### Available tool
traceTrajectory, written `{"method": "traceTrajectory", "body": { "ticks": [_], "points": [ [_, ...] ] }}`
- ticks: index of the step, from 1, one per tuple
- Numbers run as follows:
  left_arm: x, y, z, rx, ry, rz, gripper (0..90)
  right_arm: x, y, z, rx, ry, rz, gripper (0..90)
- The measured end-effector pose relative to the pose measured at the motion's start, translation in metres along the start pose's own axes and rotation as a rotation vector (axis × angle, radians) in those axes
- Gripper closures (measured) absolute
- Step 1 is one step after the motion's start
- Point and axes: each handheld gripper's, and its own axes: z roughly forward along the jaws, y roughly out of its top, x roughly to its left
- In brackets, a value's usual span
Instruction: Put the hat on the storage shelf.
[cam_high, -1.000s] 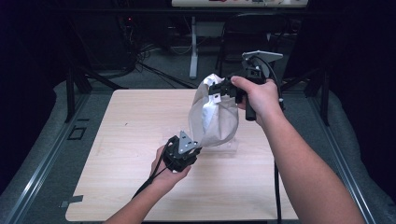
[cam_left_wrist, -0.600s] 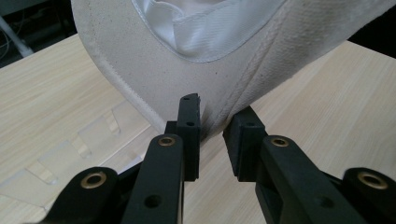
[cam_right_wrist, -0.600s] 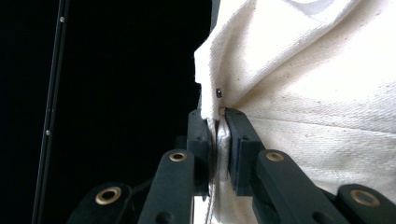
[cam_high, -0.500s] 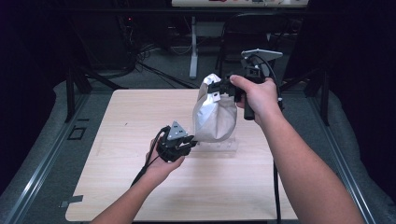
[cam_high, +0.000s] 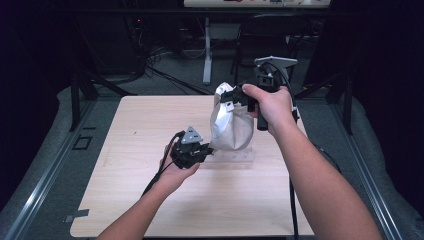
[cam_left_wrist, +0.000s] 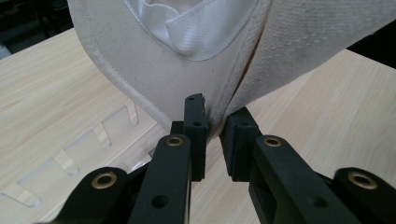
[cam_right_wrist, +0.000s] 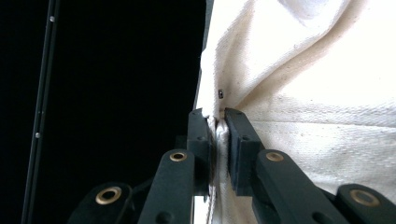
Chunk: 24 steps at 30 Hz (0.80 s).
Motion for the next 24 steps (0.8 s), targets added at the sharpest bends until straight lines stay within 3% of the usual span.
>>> {"method": "traceTrajectory", "body": {
  "ticks": [10, 24],
  "points": [
    [0.003, -0.011, 0.011, 0.021, -0.024, -0.004, 81.8, -0.010, -0.001, 0.012, 0.032, -0.026, 0.004, 81.7],
    [0.013, -0.020, 0.015, 0.020, -0.039, -0.054, 81.9, -0.016, -0.002, 0.025, 0.031, -0.024, 0.015, 81.6]
  ]
}}
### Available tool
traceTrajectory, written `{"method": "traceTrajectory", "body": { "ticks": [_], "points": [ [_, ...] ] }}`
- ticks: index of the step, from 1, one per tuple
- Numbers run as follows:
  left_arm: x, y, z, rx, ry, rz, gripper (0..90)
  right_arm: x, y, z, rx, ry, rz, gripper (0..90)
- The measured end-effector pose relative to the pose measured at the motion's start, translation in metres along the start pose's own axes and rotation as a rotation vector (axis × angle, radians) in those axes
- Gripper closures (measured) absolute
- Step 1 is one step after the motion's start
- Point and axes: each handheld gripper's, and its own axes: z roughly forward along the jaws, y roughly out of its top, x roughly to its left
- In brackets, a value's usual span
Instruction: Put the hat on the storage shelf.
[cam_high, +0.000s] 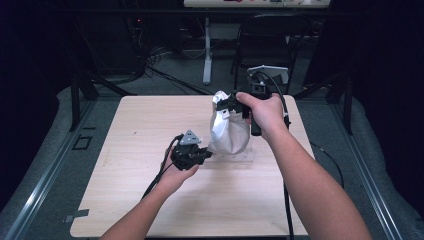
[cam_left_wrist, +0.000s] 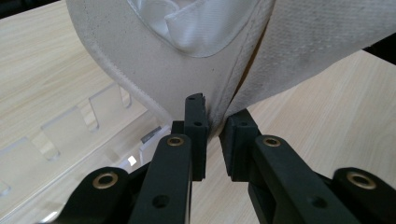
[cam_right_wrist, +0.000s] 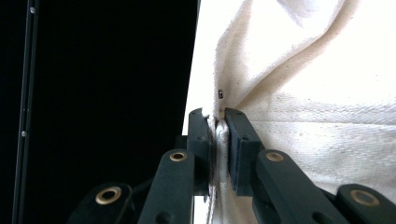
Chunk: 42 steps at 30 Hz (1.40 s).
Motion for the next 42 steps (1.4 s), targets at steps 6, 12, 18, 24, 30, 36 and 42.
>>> {"method": "traceTrajectory", "body": {
  "ticks": [6, 12, 18, 24, 30, 36, 42],
  "points": [
    [0.000, -0.008, 0.001, -0.009, 0.021, -0.022, 81.8, -0.004, 0.000, 0.005, 0.011, -0.013, -0.008, 81.6],
    [-0.010, -0.009, -0.001, 0.013, 0.056, 0.040, 77.7, -0.006, -0.001, 0.010, 0.021, -0.006, -0.004, 81.6],
    [-0.019, -0.006, -0.010, -0.002, 0.083, 0.086, 70.9, -0.004, -0.001, 0.012, 0.018, -0.009, -0.004, 81.6],
    [-0.024, 0.000, -0.012, 0.021, 0.137, 0.113, 81.5, -0.002, -0.002, 0.011, 0.017, -0.013, -0.011, 81.6],
    [-0.023, -0.001, -0.013, 0.024, 0.139, 0.114, 84.6, -0.001, -0.002, 0.012, 0.020, -0.017, -0.011, 81.5],
    [-0.017, -0.006, -0.014, -0.002, 0.116, 0.062, 85.1, -0.003, -0.002, 0.013, 0.022, -0.023, -0.014, 81.3],
    [-0.013, -0.014, -0.015, -0.043, 0.110, 0.008, 85.2, -0.001, -0.002, 0.019, 0.033, -0.029, -0.018, 80.6]
  ]
}}
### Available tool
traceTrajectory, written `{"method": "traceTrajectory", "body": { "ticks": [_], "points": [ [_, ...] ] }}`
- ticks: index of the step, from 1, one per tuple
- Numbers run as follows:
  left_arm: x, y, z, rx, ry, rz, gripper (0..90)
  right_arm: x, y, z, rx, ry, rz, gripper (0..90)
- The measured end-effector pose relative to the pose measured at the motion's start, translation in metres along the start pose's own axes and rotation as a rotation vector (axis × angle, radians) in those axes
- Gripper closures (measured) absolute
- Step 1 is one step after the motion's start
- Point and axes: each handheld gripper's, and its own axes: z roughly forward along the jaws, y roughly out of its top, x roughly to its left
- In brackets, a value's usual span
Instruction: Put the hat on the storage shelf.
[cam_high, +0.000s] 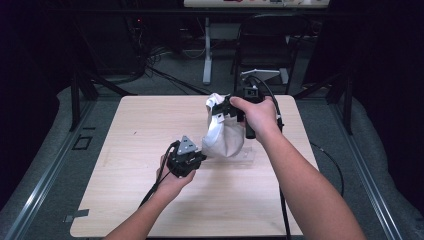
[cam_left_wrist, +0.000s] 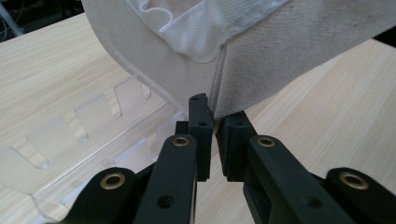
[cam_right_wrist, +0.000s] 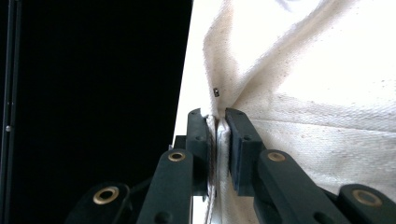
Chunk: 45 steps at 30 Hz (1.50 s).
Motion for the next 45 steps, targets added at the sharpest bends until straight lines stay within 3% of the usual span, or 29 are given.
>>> {"method": "traceTrajectory", "body": {
  "ticks": [4, 8, 16, 22, 33, 45],
  "points": [
    [0.004, -0.007, 0.001, -0.012, -0.008, -0.044, 85.5, 0.003, -0.001, 0.006, 0.008, 0.004, -0.011, 79.8],
    [0.005, -0.009, 0.001, -0.006, 0.002, -0.044, 85.7, 0.006, -0.002, 0.008, 0.003, 0.018, -0.010, 75.8],
    [0.009, -0.020, 0.007, 0.027, 0.004, -0.058, 85.5, 0.007, -0.002, -0.006, -0.028, 0.026, -0.039, 66.8],
    [0.011, -0.022, 0.009, 0.015, -0.007, -0.085, 85.4, 0.002, -0.001, -0.015, -0.054, 0.000, -0.050, 62.9],
    [0.007, -0.022, 0.008, 0.023, 0.017, -0.058, 83.8, -0.004, -0.003, -0.023, -0.069, -0.013, -0.061, 61.2],
    [0.005, -0.021, -0.005, -0.012, 0.036, -0.037, 68.6, -0.007, -0.005, -0.028, -0.089, -0.021, -0.059, 60.3]
  ]
}}
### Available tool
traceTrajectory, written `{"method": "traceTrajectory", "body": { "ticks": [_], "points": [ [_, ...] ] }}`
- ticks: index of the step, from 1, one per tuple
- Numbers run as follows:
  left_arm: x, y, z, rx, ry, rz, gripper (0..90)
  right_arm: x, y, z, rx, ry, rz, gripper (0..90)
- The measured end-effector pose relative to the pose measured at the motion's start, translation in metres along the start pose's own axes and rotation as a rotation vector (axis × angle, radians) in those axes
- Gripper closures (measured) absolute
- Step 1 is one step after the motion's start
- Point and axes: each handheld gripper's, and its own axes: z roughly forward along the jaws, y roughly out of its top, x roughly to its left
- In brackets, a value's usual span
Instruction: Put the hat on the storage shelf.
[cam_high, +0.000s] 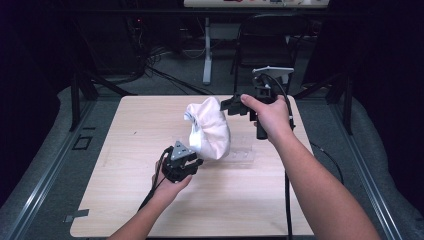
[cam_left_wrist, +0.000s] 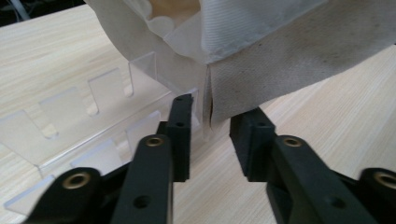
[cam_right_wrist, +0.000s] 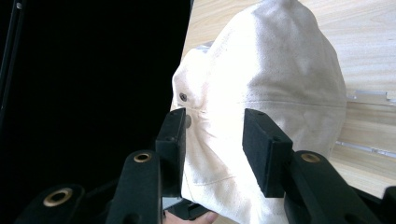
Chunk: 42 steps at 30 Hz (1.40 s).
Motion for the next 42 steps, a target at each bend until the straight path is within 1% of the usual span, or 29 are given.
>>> {"method": "traceTrajectory", "body": {
  "ticks": [2, 3, 4, 6, 8, 10, 12, 13, 14, 15, 17, 18, 19, 21, 22, 23, 25, 26, 27, 28, 30, 32, 33, 34, 36, 40, 42],
  "points": [
    [0.000, 0.000, -0.001, -0.002, 0.004, -0.003, 65.9, 0.000, 0.000, -0.001, 0.001, 0.000, 0.001, 60.1],
    [0.001, -0.001, -0.004, -0.002, 0.010, -0.006, 64.3, 0.000, 0.000, -0.002, 0.000, -0.002, 0.001, 60.0],
    [0.001, -0.002, -0.005, -0.009, 0.010, -0.008, 63.6, 0.000, 0.000, -0.003, 0.001, -0.002, 0.000, 59.9],
    [0.001, -0.002, -0.006, -0.006, 0.011, -0.005, 62.5, 0.000, 0.000, -0.003, 0.001, -0.004, -0.001, 59.8],
    [0.003, -0.004, -0.011, -0.016, 0.011, -0.013, 61.1, -0.001, 0.000, -0.006, -0.002, -0.007, -0.001, 59.4],
    [0.003, -0.005, -0.015, -0.018, 0.004, -0.025, 59.4, -0.001, 0.000, -0.008, -0.006, -0.008, -0.003, 59.2],
    [0.004, -0.006, -0.017, -0.016, 0.000, -0.024, 57.2, -0.001, -0.002, -0.010, -0.003, -0.014, -0.008, 58.8],
    [0.006, -0.008, -0.020, -0.015, -0.009, -0.037, 56.7, -0.001, -0.002, -0.011, -0.004, -0.018, -0.010, 58.5],
    [0.006, -0.008, -0.020, -0.015, -0.009, -0.037, 56.2, -0.001, -0.002, -0.011, -0.004, -0.018, -0.010, 58.5],
    [0.007, -0.012, -0.024, -0.014, -0.020, -0.055, 55.6, -0.002, -0.004, -0.013, 0.000, -0.029, -0.020, 58.2],
    [0.009, -0.016, -0.029, -0.017, -0.028, -0.069, 54.8, -0.003, -0.006, -0.015, 0.004, -0.036, -0.016, 58.1],
    [0.009, -0.016, -0.029, -0.017, -0.028, -0.069, 54.3, -0.003, -0.006, -0.015, 0.004, -0.036, -0.016, 58.1],
    [0.011, -0.021, -0.035, -0.006, -0.031, -0.082, 53.8, -0.006, -0.008, -0.018, 0.003, -0.042, -0.023, 57.9],
    [0.013, -0.027, -0.039, 0.002, -0.032, -0.095, 53.0, -0.008, -0.010, -0.021, 0.005, -0.053, -0.025, 57.7],
    [0.013, -0.027, -0.039, 0.002, -0.032, -0.095, 52.6, -0.009, -0.011, -0.023, 0.007, -0.056, -0.026, 57.6],
    [0.015, -0.033, -0.045, 0.013, -0.031, -0.099, 52.1, -0.011, -0.012, -0.025, 0.003, -0.058, -0.026, 57.5],
    [0.017, -0.040, -0.050, 0.025, -0.023, -0.105, 51.8, -0.013, -0.013, -0.030, 0.004, -0.060, -0.026, 57.3],
    [0.018, -0.044, -0.053, 0.038, -0.025, -0.100, 51.6, -0.015, -0.015, -0.033, -0.002, -0.064, -0.027, 57.2],
    [0.018, -0.044, -0.053, 0.038, -0.025, -0.100, 51.5, -0.015, -0.015, -0.033, -0.002, -0.064, -0.027, 57.2],
    [0.019, -0.048, -0.057, 0.040, -0.020, -0.107, 51.5, -0.016, -0.016, -0.036, 0.000, -0.069, -0.023, 57.1],
    [0.020, -0.054, -0.062, 0.045, -0.007, -0.099, 51.3, -0.019, -0.018, -0.041, -0.011, -0.074, -0.032, 56.7],
    [0.022, -0.059, -0.067, 0.043, 0.003, -0.104, 50.7, -0.022, -0.021, -0.047, -0.018, -0.088, -0.039, 56.4],
    [0.024, -0.065, -0.071, 0.038, 0.008, -0.106, 50.4, -0.023, -0.022, -0.049, -0.024, -0.090, -0.040, 56.2],
    [0.024, -0.065, -0.071, 0.038, 0.008, -0.106, 50.1, -0.023, -0.022, -0.049, -0.024, -0.090, -0.040, 56.2],
    [0.028, -0.072, -0.073, 0.040, 0.022, -0.105, 49.9, -0.026, -0.027, -0.052, -0.024, -0.094, -0.042, 55.8],
    [0.033, -0.078, -0.071, 0.046, 0.035, -0.116, 49.7, -0.032, -0.034, -0.053, -0.019, -0.112, -0.049, 55.4],
    [0.035, -0.080, -0.070, 0.051, 0.032, -0.116, 49.7, -0.036, -0.038, -0.052, -0.015, -0.131, -0.056, 55.4]
  ]
}}
